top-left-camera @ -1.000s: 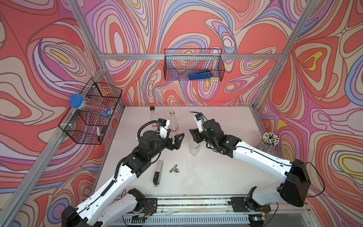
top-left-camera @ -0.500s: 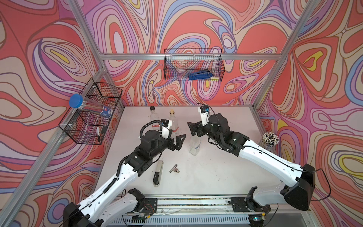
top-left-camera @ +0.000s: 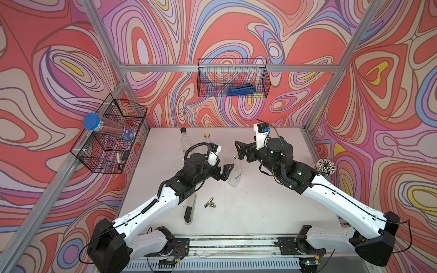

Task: Remove the label from the bottle
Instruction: Place the bottle at the center of the board.

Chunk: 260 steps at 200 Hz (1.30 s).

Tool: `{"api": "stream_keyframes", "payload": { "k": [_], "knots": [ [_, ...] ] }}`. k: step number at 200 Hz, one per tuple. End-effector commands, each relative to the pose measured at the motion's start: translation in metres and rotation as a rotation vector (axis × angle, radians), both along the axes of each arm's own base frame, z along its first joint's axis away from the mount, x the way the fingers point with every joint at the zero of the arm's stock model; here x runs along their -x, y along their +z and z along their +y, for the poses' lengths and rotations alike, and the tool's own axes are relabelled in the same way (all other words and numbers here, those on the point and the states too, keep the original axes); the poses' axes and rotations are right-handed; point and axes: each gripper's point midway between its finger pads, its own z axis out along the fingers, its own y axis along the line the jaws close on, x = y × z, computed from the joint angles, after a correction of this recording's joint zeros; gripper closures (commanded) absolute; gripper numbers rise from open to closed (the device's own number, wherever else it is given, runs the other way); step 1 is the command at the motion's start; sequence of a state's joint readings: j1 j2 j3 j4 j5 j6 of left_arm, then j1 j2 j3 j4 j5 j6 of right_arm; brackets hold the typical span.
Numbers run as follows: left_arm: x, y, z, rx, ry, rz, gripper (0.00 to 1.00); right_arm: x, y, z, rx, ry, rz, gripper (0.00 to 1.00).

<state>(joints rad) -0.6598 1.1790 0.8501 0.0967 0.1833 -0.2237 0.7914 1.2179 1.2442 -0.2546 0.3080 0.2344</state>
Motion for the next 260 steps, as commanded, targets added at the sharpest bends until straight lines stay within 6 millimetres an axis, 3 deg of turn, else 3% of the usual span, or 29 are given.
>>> {"api": "stream_keyframes", "payload": {
  "k": [1, 159, 260],
  "knots": [
    [-0.010, 0.025, -0.011, 0.021, -0.022, -0.098, 0.00, 0.005, -0.015, -0.007, 0.008, -0.020, 0.034, 0.02],
    [-0.044, 0.018, -0.050, 0.035, -0.079, -0.125, 0.00, 0.013, -0.020, -0.023, 0.017, -0.051, 0.043, 0.01],
    [-0.052, 0.007, -0.058, 0.030, -0.070, -0.121, 0.14, 0.014, -0.026, -0.026, 0.030, -0.059, 0.050, 0.02]
  ]
}}
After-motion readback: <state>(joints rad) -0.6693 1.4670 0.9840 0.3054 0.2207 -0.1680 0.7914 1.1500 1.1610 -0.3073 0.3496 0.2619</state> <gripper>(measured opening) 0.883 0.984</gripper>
